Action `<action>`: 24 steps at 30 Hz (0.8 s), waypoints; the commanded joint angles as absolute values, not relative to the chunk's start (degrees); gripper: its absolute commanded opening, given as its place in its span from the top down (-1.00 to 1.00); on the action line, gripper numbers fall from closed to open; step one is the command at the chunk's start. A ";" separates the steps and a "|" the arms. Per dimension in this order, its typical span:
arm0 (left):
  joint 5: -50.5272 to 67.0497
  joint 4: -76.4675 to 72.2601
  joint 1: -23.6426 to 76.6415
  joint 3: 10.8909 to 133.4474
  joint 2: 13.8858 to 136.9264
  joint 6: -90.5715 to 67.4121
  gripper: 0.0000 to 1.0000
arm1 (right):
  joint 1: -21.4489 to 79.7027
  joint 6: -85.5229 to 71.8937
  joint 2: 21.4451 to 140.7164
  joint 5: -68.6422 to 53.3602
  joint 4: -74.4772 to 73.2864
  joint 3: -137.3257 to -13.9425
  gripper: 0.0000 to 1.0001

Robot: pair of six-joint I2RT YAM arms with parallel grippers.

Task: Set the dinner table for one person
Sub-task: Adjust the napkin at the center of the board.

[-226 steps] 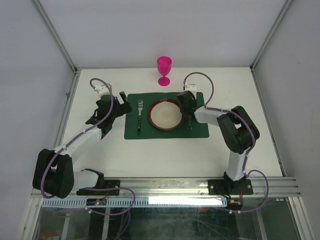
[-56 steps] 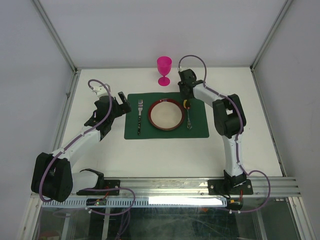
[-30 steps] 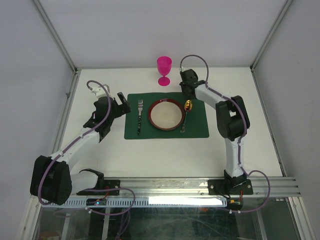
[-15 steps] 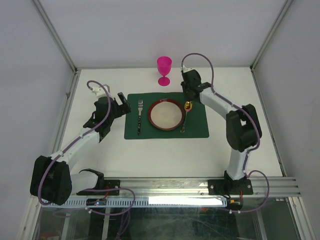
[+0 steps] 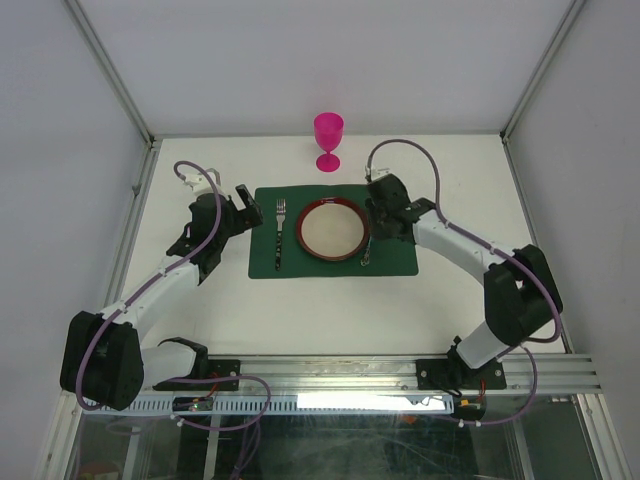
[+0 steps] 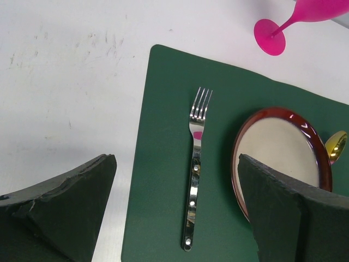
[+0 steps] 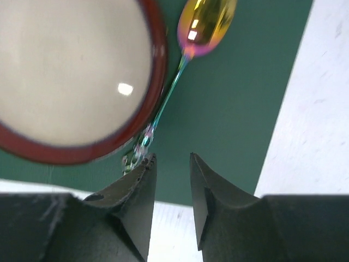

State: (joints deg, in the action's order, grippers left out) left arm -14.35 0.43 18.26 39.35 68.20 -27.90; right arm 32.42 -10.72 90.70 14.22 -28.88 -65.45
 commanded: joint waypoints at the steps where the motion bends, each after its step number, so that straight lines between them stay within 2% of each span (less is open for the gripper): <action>1: -12.77 -2.53 17.67 38.61 66.18 -28.75 -0.98 | 35.12 -15.61 84.88 11.35 -27.30 -61.25 0.31; 10: -12.22 -2.96 17.67 38.15 66.44 -29.09 -0.98 | 41.83 -19.94 86.07 7.17 -21.45 -55.41 0.31; 16: -12.16 -2.99 17.71 38.02 66.49 -28.90 -0.98 | 45.88 -20.06 92.42 8.23 -20.08 -57.57 0.35; 24: -13.10 -2.81 17.68 37.78 66.18 -28.30 -0.98 | 46.19 -18.87 95.85 9.05 -17.12 -57.48 0.37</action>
State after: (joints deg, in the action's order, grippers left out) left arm -13.02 0.05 18.26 37.78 68.12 -28.10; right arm 46.28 -18.79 95.72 8.16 -21.63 -55.55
